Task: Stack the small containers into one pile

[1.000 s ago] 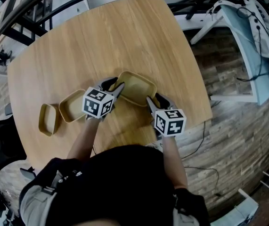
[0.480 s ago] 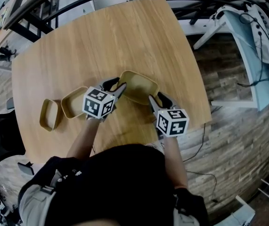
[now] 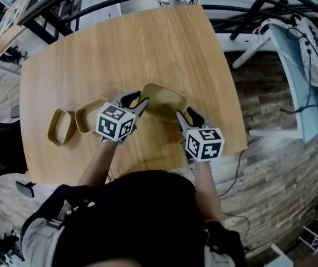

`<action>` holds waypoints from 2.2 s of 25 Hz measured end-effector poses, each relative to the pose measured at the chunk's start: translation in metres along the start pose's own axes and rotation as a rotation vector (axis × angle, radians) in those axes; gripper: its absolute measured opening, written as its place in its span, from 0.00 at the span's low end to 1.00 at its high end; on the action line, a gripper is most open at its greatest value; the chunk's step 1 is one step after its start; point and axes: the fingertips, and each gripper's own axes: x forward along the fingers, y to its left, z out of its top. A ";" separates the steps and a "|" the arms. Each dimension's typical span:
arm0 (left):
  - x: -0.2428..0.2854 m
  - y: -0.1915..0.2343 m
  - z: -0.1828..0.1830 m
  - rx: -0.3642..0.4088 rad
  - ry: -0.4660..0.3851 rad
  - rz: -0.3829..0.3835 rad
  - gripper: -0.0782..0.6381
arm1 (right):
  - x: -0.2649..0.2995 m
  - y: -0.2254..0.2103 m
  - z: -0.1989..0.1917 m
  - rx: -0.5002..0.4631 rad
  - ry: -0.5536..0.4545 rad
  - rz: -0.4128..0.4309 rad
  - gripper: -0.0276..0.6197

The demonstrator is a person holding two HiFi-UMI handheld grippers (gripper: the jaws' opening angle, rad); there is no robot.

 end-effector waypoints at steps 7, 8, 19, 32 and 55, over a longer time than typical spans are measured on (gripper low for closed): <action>-0.028 0.003 0.011 -0.036 -0.062 0.085 0.29 | 0.003 0.015 0.019 -0.074 -0.012 0.079 0.30; -0.034 0.005 0.011 -0.043 -0.069 0.102 0.29 | 0.004 0.019 0.021 -0.086 -0.011 0.094 0.30; -0.110 0.034 -0.007 -0.175 -0.145 0.344 0.29 | 0.037 0.087 0.046 -0.252 0.015 0.327 0.30; -0.186 0.048 -0.067 -0.334 -0.180 0.536 0.29 | 0.055 0.173 0.032 -0.375 0.073 0.531 0.30; -0.244 0.115 -0.107 -0.345 -0.151 0.452 0.30 | 0.101 0.254 0.006 -0.372 0.132 0.452 0.30</action>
